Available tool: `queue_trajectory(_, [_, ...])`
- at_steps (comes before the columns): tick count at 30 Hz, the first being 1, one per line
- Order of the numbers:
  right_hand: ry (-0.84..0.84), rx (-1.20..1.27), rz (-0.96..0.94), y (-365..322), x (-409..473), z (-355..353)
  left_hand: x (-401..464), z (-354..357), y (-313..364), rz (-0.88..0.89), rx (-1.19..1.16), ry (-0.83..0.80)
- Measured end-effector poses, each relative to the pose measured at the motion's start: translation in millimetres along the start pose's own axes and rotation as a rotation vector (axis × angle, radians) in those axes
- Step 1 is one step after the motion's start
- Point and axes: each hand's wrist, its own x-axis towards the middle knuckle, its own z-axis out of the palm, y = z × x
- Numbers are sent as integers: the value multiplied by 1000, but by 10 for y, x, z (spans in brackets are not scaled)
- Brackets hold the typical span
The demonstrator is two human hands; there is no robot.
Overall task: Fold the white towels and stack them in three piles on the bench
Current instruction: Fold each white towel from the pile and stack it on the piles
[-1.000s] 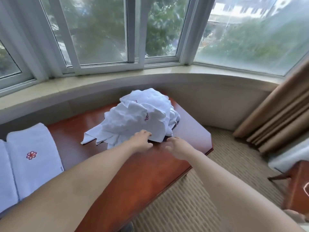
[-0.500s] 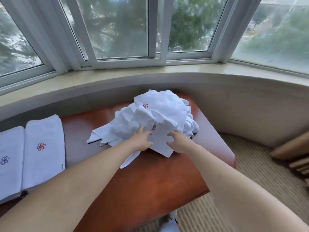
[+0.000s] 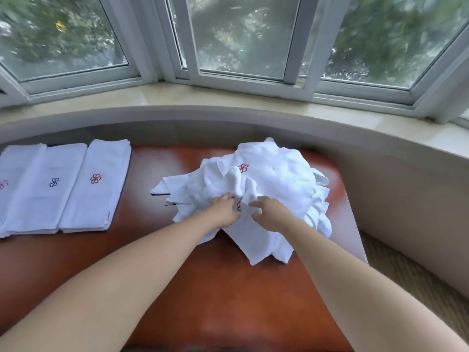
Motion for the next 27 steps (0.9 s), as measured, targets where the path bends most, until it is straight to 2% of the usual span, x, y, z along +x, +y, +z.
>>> queue_trajectory(4, [172,98,68,-46,129,-243,25,-178,-188,-48,-255,256])
queue_trajectory(9, [386,260,88,-236,201,-670,-92,-523,-552,-219,-446,525])
queue_trajectory(12, [452,292,35,-427,266,-810,-182,-677,-701,-247,-467,610])
queue_trajectory(15, [434,232,-66,-700,316,-939,-310,-767,-818,-253,-562,615])
queue_trajectory(17, [454,118,-145,-871,330,-1011,-440,-838,-925,-298,-693,539])
queue_trajectory(19, [527,-32,-204,-1051,327,-1066,-651,-929,-1026,-304,-908,379])
queue_trajectory(21, [585,-109,-255,-1260,308,-1078,-908,-1011,-1143,-296,-998,182])
queue_trajectory(23, [554,-71,-287,-1499,276,-1057,-1157,-1082,-1257,-288,-990,-15])
queue_trajectory(27, [413,43,-327,-1995,219,-976,-1552,-1238,-1495,-283,-1008,-284])
